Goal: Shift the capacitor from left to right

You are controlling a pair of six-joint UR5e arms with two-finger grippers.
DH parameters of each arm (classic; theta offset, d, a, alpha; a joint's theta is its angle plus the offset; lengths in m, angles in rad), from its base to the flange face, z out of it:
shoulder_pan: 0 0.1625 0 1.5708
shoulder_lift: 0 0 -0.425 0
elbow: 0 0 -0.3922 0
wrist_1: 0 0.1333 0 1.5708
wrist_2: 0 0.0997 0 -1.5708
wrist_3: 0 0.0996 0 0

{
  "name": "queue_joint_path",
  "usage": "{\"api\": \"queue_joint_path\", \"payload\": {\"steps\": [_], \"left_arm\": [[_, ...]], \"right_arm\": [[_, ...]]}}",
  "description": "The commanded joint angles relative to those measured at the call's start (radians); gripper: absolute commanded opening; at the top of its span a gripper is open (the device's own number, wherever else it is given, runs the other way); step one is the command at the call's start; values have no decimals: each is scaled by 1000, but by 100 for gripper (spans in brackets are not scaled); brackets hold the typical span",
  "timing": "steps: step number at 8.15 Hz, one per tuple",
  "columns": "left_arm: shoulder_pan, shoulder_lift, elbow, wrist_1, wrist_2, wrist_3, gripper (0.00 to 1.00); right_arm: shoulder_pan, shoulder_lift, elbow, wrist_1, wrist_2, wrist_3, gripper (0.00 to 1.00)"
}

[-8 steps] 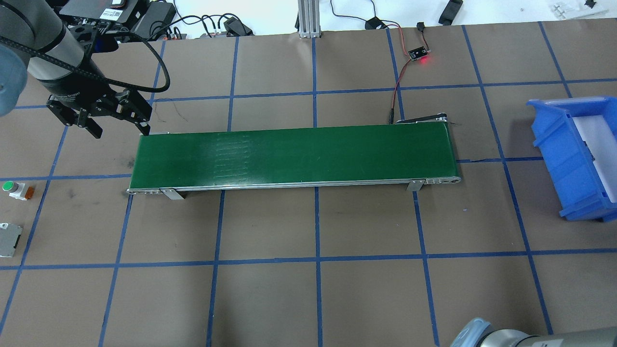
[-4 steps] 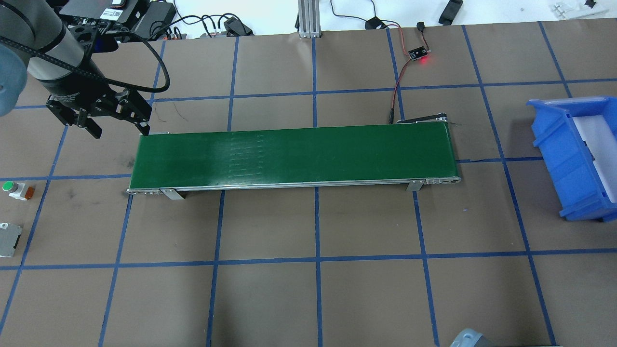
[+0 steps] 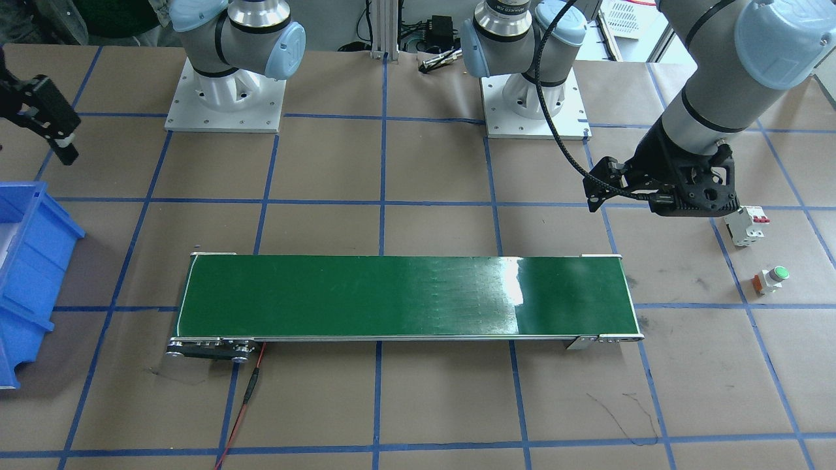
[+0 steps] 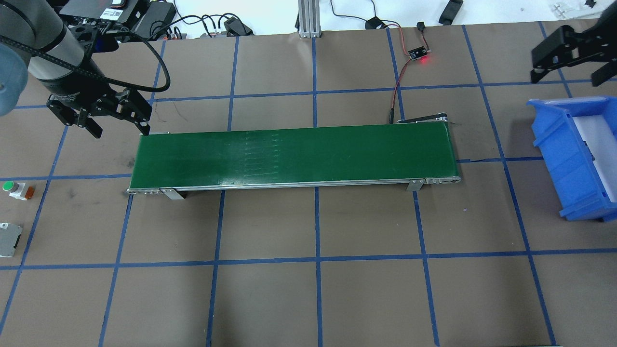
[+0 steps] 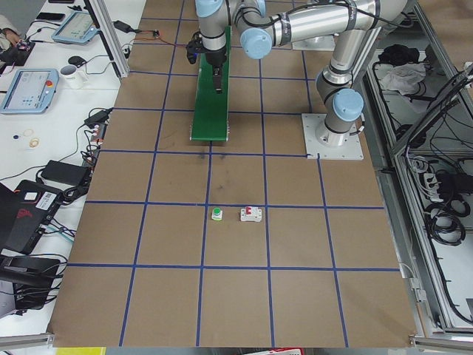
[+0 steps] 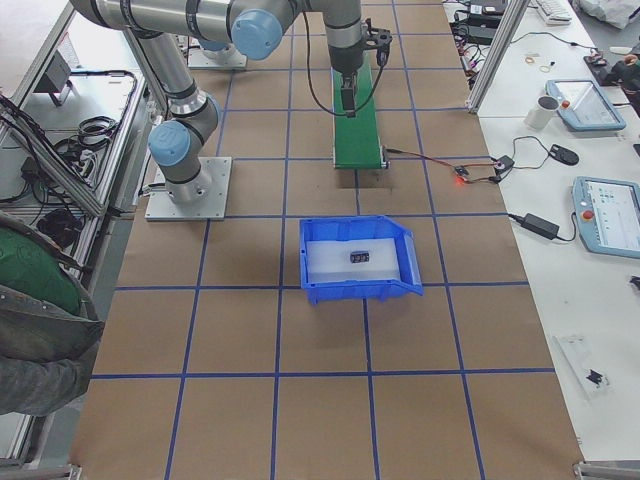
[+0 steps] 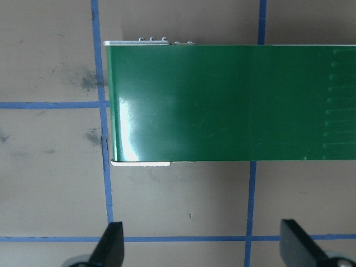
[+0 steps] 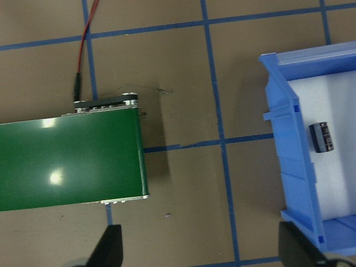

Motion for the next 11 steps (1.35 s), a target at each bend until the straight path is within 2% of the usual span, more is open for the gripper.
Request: {"api": "queue_joint_path", "payload": {"steps": [1,5,11], "left_arm": [[0,0,0,0,0,0,100],[0,0,0,0,0,0,100],[0,-2,0,1,0,-1,100]], "right_arm": [[191,11,-1,-8,0,172,100],[321,18,16,-7,-12,333,100],[328,21,17,-5,-15,355,100]]}}
